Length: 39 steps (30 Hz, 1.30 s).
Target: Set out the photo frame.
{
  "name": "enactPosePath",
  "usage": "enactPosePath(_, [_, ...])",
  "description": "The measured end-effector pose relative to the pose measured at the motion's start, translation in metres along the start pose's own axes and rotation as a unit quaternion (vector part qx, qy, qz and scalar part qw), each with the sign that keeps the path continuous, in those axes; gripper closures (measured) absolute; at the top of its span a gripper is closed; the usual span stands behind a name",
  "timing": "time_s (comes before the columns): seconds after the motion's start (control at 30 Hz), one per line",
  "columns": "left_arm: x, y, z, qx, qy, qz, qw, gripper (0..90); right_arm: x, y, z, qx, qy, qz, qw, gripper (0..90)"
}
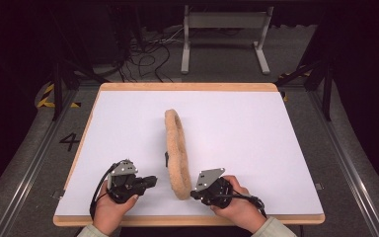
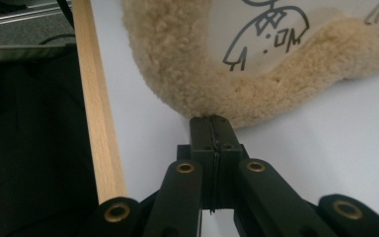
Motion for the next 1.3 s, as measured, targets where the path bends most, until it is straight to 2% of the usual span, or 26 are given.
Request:
enactPosePath(0.03, [0.002, -0.001, -0.003, -0.006, 0.008, 0.006, 0.9999, 83.9, 0.002, 0.004, 0.006, 0.002, 0.010, -0.006, 0.9999, 90.0])
enactPosePath(0.07, [0.003, -0.002, -0.005, -0.006, 0.011, 0.006, 0.9999, 83.9, 0.002, 0.004, 0.006, 0.002, 0.010, -0.006, 0.9999, 90.0])
enactPosePath(0.13, [0.007, -0.007, -0.012, -0.007, 0.011, -0.010, 0.9999, 84.0, 0.005, 0.008, 0.013, 0.007, 0.019, -0.013, 0.9997, 90.0])
enactPosePath(0.23, [0.014, -0.012, -0.019, -0.016, 0.025, -0.011, 0.9995, 83.8, 0.009, 0.016, 0.024, 0.014, 0.029, -0.028, 0.9991, 90.0])
enactPosePath(0.27, [0.015, -0.015, -0.023, -0.016, 0.026, -0.020, 0.9993, 83.7, 0.010, 0.020, 0.029, 0.015, 0.032, -0.031, 0.9989, 90.0])
enactPosePath(0.33, [0.018, -0.018, -0.027, -0.017, 0.033, -0.023, 0.9990, 83.2, 0.011, 0.027, 0.038, 0.016, 0.041, -0.038, 0.9983, 90.0])
enactPosePath(0.43, [0.022, -0.024, -0.034, -0.019, 0.040, -0.033, 0.9985, 82.9, 0.010, 0.036, 0.047, 0.007, 0.046, -0.039, 0.9981, 90.0])
enactPosePath(0.5, [0.023, -0.025, -0.036, -0.021, 0.043, -0.033, 0.9983, 82.7, 0.009, 0.040, 0.051, 0.004, 0.050, -0.041, 0.9979, 90.0])
enactPosePath(0.6, [0.023, -0.027, -0.039, -0.023, 0.044, -0.038, 0.9980, 82.0, 0.007, 0.048, 0.058, -0.005, 0.055, -0.033, 0.9980, 90.0])
enactPosePath(0.7, [0.022, -0.028, -0.042, -0.026, 0.035, -0.041, 0.9982, 79.3, 0.006, 0.054, 0.064, -0.013, 0.055, -0.030, 0.9980, 90.0])
enactPosePath(0.77, [0.021, -0.029, -0.043, -0.027, 0.031, -0.041, 0.9983, 77.7, 0.005, 0.057, 0.067, -0.018, 0.051, -0.028, 0.9981, 90.0])
enactPosePath(0.87, [0.019, -0.029, -0.044, -0.030, 0.030, -0.037, 0.9984, 74.2, 0.002, 0.063, 0.070, -0.036, 0.034, -0.020, 0.9986, 90.0])
enactPosePath(0.93, [0.017, -0.029, -0.044, -0.031, 0.026, -0.035, 0.9986, 71.9, -0.004, 0.066, 0.069, -0.062, 0.031, 0.005, 0.9976, 90.0])
enactPosePath(0.97, [0.017, -0.029, -0.044, -0.031, 0.026, -0.035, 0.9986, 71.2, -0.004, 0.066, 0.069, -0.062, 0.031, 0.005, 0.9976, 90.0])
enactPosePath(1.0, [0.017, -0.029, -0.044, -0.030, 0.023, -0.034, 0.9987, 70.1, -0.012, 0.066, 0.067, -0.074, 0.033, 0.031, 0.9962, 90.0])
enactPosePath(1.07, [0.015, -0.028, -0.044, -0.029, 0.022, -0.035, 0.9987, 69.0, -0.015, 0.065, 0.065, -0.077, 0.027, 0.040, 0.9959, 90.0])
enactPosePath(1.13, [0.015, -0.028, -0.042, -0.028, 0.023, -0.031, 0.9989, 62.4, -0.019, 0.062, 0.059, -0.081, 0.032, 0.048, 0.9950, 89.4])
enactPosePath(1.17, [0.015, -0.028, -0.042, -0.030, 0.027, -0.033, 0.9986, 62.4, -0.019, 0.062, 0.059, -0.081, 0.032, 0.048, 0.9950, 89.4])
enactPosePath(1.23, [0.015, -0.026, -0.039, -0.034, 0.034, -0.038, 0.9981, 54.9, -0.020, 0.061, 0.055, -0.082, 0.029, 0.042, 0.9953, 89.3])
enactPosePath(1.3, [0.012, -0.022, -0.036, -0.042, 0.039, -0.048, 0.9972, 34.2, -0.021, 0.058, 0.048, -0.083, 0.019, 0.038, 0.9956, 88.9])
Point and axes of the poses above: each handheld gripper's, and its own axes: z roughly forward along the jaws, y roughly out of its top, x roughly to its left, the point moved 5 cm from there along z, roughly forward along the jaws, and after that the axes turned 10 degrees about y, right-handed, at the moved point
